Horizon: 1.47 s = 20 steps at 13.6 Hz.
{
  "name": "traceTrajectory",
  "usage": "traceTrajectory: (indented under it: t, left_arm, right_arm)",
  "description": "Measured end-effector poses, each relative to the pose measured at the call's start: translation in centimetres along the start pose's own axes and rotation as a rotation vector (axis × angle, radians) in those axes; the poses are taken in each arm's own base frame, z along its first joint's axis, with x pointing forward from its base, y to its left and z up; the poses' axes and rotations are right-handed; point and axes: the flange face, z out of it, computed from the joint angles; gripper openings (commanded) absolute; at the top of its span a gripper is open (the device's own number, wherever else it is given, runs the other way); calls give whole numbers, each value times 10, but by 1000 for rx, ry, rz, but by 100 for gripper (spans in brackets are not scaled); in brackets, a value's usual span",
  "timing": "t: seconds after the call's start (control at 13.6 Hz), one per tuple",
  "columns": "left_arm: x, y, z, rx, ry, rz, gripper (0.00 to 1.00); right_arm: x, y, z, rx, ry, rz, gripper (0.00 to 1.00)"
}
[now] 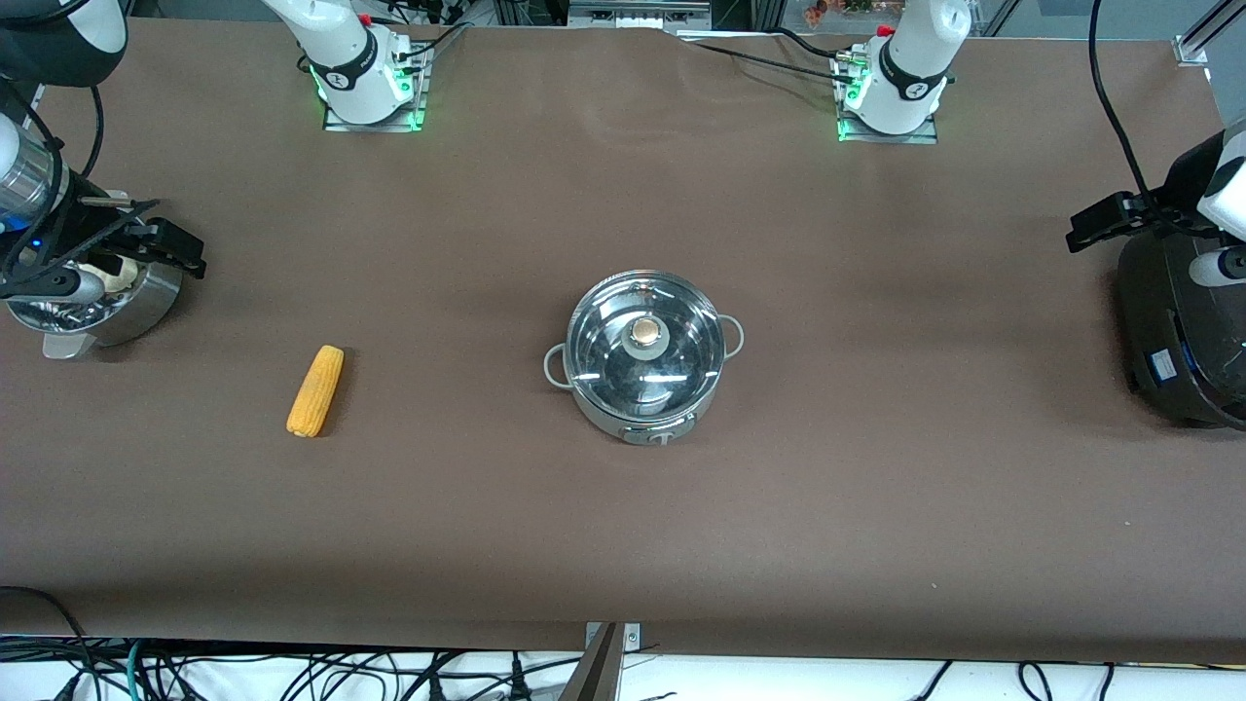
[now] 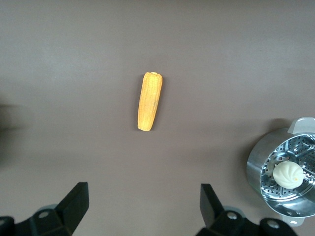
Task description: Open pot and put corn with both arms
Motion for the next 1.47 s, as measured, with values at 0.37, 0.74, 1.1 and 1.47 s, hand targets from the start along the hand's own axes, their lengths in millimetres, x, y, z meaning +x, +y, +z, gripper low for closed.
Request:
traceTrajectory:
  t: [0.37,0.74,1.1,1.47]
  left_arm:
    - [-1,3,0,0,-1,7,100]
    - [-2,5,-1,0,0,91,100]
    - [-2,5,-1,-2,-1,97,100]
    - [-2,5,-1,-2,-2,97,100]
  right_arm:
    - [0,0,0,0,0,0,100]
    - [0,0,0,0,0,1,100]
    - [0,1,0,0,0,1,100]
    - [0,1,0,0,0,1,100]
